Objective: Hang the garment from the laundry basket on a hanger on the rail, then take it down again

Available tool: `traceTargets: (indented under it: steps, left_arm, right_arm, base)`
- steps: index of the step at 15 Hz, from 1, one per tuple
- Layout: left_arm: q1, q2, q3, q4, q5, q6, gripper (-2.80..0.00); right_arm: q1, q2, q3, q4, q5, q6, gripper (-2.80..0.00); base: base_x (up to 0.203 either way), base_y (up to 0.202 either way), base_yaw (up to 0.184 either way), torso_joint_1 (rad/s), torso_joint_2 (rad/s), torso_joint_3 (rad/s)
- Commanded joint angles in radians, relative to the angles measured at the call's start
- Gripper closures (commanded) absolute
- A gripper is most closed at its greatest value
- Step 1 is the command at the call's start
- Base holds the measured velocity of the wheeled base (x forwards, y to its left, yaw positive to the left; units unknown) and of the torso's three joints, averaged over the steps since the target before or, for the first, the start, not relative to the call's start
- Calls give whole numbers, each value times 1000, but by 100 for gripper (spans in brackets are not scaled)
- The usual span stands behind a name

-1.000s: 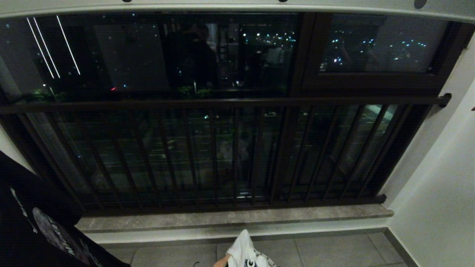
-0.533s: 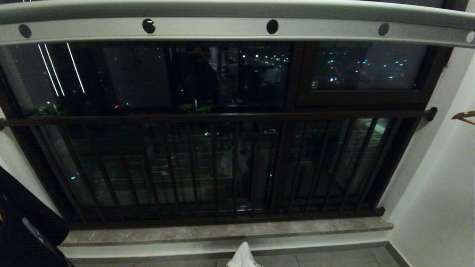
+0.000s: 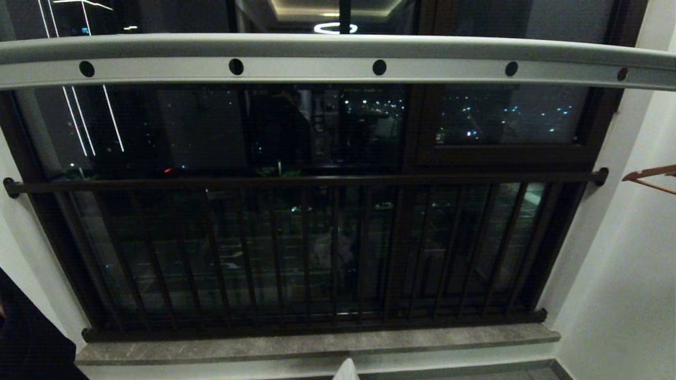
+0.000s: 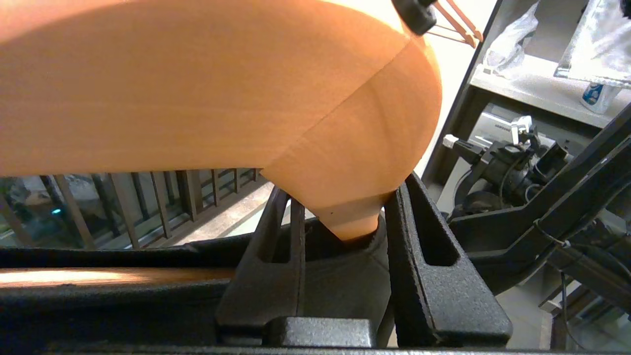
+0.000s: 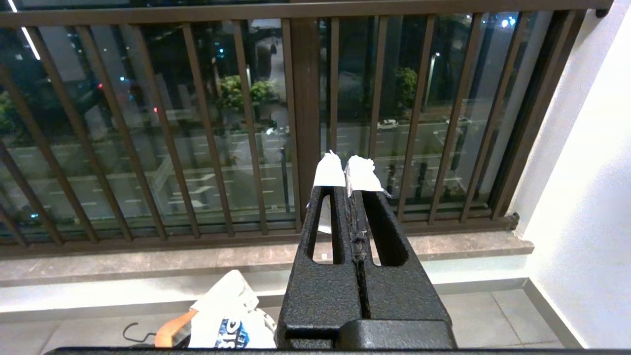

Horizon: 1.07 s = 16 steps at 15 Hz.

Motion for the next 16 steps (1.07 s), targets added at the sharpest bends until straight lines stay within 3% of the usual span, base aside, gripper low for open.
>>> traceTargets:
  steps: [1, 12, 16]
  left_arm:
    - [0, 0, 1, 1, -1, -1, 0]
    - [0, 7, -14, -5, 2, 0, 0]
    - [0, 78, -60, -6, 2, 1, 0]
  right_arm:
    - [0, 0, 0, 1, 0, 1, 0]
    - [0, 0, 0, 0, 0, 1, 0]
    - [0, 0, 0, -1, 0, 1, 0]
  base:
    - [0, 0, 0, 0, 0, 0]
    - [0, 0, 0, 0, 0, 0]
    - [0, 0, 0, 0, 0, 0]
